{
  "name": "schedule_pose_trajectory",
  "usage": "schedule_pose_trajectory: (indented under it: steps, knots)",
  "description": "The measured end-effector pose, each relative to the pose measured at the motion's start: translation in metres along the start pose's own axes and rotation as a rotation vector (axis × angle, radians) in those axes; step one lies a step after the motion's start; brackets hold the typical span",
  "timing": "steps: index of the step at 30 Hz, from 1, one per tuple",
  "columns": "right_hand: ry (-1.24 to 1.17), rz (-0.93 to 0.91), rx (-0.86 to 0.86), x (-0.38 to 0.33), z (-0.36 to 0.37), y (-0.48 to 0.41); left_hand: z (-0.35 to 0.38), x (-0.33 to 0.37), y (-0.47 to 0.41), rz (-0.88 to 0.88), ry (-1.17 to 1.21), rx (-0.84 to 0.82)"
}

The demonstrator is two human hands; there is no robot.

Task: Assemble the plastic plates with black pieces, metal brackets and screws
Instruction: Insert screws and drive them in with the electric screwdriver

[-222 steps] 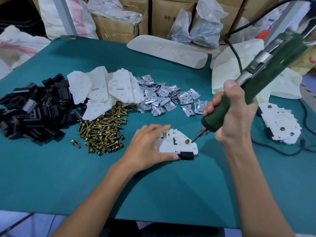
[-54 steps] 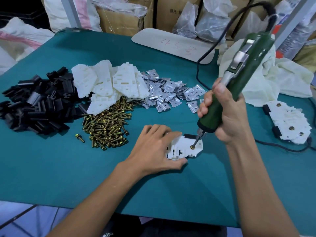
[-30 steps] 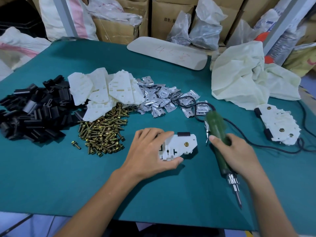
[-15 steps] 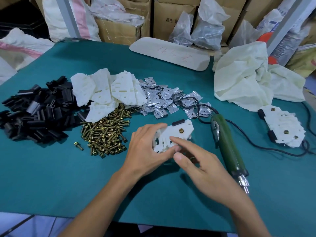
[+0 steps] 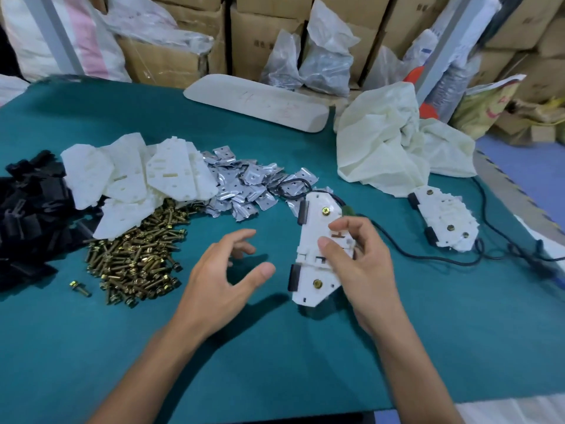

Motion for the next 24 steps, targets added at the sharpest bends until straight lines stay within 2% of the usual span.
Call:
schedule_pose_trajectory:
  steps: [5,7,10,14,19,24]
  knots:
    - [0.091,-0.061,0.289,-0.027,-0.092,-0.041,0.003,0.000,0.000,0.006,0.013,-0.014]
    - [0.222,-0.047,0.360,-0.026,-0.127,-0.066,0.004,0.001,0.000,0.002,0.019,-0.020]
    - [0.465,-0.003,0.376,-0.014,-0.164,-0.100,0.004,0.001,-0.001,-0.009,0.030,-0.022]
    - [0.623,0.104,0.362,0.014,-0.190,-0.125,0.002,0.003,0.000,-0.025,0.054,-0.014]
    - [1.080,0.013,0.332,0.021,-0.186,-0.128,0.000,0.009,0.000,-0.033,0.057,-0.006]
    - [1.186,0.122,0.323,0.043,-0.182,-0.111,0.000,0.009,0.001,-0.038,0.042,-0.028]
Point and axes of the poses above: each hand's wrist, its own y-axis away from the middle knuckle, its own z-axis out of the palm, x = y × z, the point moved 7 cm from there along -y, towards the middle knuckle, and after that the axes turned 10 degrees about -y, right-handed, at the moved point
